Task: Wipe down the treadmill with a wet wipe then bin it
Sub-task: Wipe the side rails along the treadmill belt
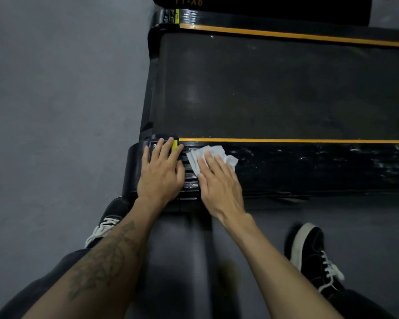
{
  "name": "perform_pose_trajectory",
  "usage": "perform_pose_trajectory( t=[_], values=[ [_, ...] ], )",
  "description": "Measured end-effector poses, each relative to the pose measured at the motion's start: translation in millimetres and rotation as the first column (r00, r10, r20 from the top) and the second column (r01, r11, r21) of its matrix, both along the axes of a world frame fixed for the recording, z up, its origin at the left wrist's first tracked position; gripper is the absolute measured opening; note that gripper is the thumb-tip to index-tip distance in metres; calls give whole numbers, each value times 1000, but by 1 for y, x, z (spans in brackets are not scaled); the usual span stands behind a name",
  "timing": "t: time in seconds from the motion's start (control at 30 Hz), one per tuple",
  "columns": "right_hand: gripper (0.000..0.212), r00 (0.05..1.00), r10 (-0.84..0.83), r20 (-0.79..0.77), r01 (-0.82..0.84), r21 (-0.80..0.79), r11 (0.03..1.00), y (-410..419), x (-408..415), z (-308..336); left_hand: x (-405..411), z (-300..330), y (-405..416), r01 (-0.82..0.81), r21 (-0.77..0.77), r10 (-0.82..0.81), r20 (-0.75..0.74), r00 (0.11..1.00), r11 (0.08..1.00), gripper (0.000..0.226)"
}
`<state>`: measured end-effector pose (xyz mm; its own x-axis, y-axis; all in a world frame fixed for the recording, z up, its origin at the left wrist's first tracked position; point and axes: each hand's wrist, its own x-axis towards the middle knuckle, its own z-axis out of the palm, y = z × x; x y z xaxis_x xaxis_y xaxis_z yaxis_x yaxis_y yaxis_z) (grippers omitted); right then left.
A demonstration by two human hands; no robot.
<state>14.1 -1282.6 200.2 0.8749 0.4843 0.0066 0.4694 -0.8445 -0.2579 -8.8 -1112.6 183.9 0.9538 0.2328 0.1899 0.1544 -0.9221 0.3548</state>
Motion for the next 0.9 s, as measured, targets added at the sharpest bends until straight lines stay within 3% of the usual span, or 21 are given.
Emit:
perform_pose_trajectory(
  t=[0.17, 0.37, 0.5, 0.67, 0.83, 0.9],
  values=[
    [59, 981, -181, 71, 179, 29, 983, -5, -14, -8, -1, -1, -2, -3, 3, 3, 14, 1000, 1000, 61],
    [57, 999, 17, 36, -15, -54, 998, -3, 6, -5, -1, -1, -1, -6, 4, 6, 30, 1000, 1000, 61],
    [59, 979, -180, 92, 180, 18, 984, -4, -19, -8, -1, -2, -2, -7, 3, 7, 29, 1000, 1000, 60],
    [60, 996, -28, 84, 28, 2, 1000, 3, -13, -8, 0, -2, -1, -3, 1, 3, 16, 1000, 1000, 62],
    [59, 977, -171, 130, 171, 10, 985, -4, -17, -17, -1, -2, -2, -6, 1, 6, 27, 1000, 1000, 61],
    [60, 977, -151, 151, 153, -1, 988, 0, -26, -19, 0, -1, -3, -3, 3, 3, 28, 1000, 1000, 61]
  ],
)
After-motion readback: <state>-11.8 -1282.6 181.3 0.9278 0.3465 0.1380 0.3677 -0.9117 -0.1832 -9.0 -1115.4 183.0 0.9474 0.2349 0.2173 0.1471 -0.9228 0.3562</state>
